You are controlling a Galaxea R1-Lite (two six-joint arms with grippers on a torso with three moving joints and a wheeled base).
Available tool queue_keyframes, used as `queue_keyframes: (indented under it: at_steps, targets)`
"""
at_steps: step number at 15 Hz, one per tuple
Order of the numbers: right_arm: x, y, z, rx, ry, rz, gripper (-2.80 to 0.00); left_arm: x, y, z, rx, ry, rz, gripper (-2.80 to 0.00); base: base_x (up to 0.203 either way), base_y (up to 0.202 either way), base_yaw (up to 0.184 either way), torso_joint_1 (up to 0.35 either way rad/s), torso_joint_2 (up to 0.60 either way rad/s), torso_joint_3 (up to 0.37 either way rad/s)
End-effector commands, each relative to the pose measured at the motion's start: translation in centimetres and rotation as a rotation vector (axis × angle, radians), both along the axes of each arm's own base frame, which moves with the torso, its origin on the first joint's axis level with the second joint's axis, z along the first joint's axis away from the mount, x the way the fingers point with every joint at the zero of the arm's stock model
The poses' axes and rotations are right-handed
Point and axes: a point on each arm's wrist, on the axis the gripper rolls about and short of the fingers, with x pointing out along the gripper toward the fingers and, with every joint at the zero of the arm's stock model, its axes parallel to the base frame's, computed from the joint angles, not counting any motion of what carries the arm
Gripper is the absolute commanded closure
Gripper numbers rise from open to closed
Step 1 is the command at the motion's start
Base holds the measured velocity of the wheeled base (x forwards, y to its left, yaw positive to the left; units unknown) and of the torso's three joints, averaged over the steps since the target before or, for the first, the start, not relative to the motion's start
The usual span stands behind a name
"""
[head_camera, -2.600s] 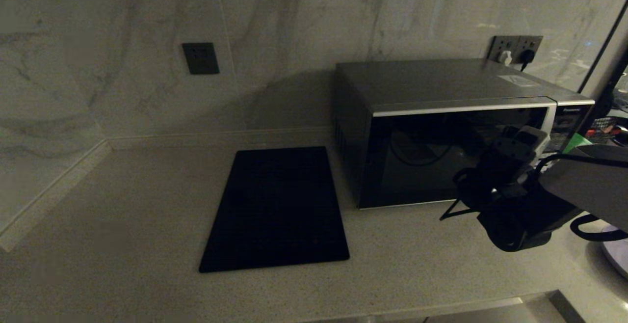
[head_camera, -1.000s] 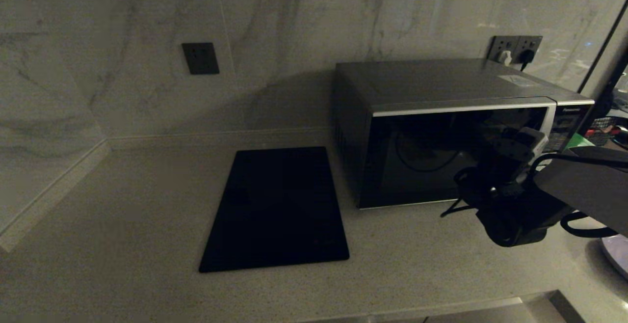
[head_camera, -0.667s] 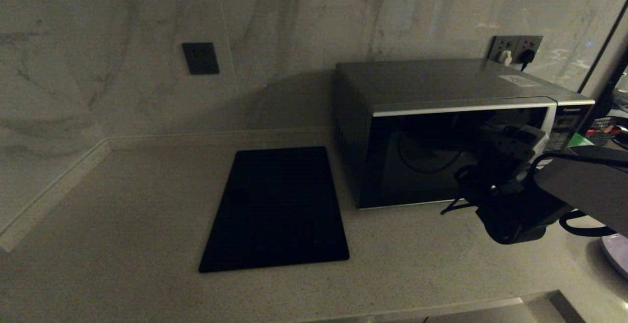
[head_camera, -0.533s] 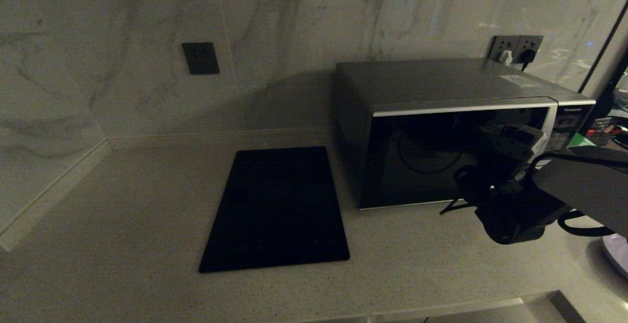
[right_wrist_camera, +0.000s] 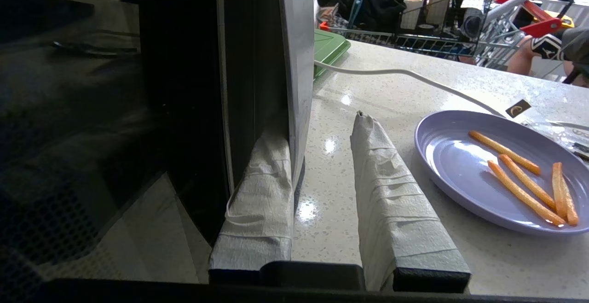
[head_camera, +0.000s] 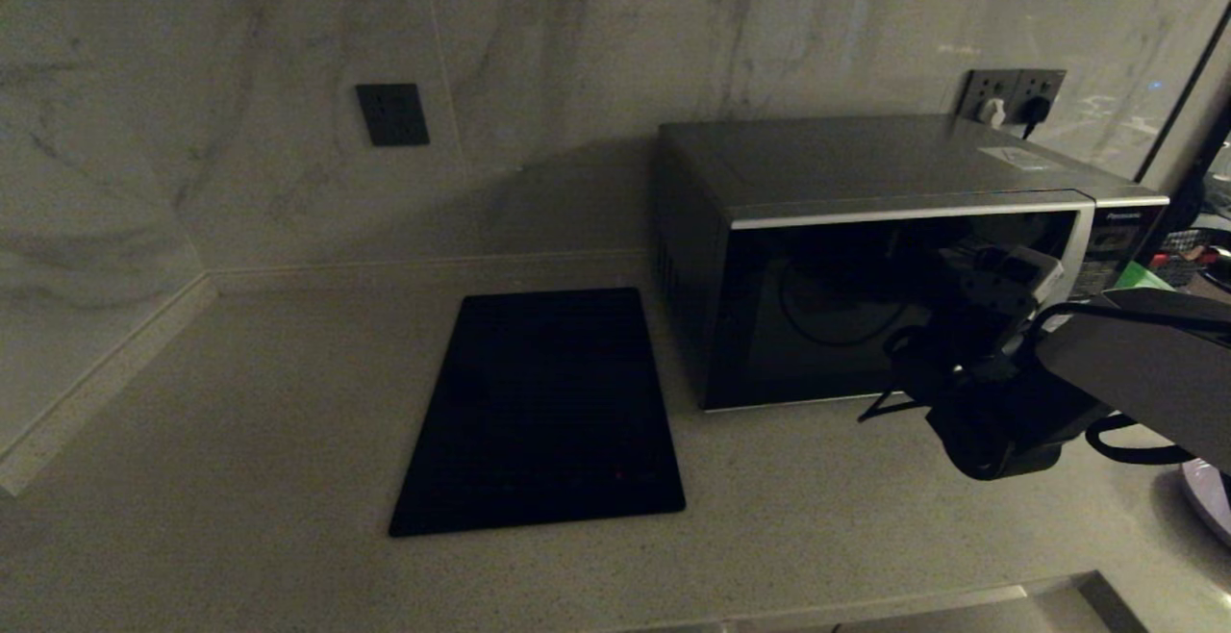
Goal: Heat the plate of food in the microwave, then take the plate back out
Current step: Open the microwave oven
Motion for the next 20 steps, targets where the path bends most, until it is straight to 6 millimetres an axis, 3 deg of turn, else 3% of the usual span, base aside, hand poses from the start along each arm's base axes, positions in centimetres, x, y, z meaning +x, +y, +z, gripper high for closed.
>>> queue_keyframes:
  at_steps: [1,20]
  targets:
    - [0.00,0.01,-0.12,0.003,0.002,-0.017,0.00,0.01,0.00,0.01,-0.001,0.001,0.001,0.00,0.000,0.000,0.000,0.000,0.00,0.000]
    - [-0.28,0.00,0.07,0.025,0.003,-0.110,0.00,0.01,0.00,0.01,-0.001,0.001,0.001,0.00,0.000,0.000,0.000,0.000,0.00,0.000]
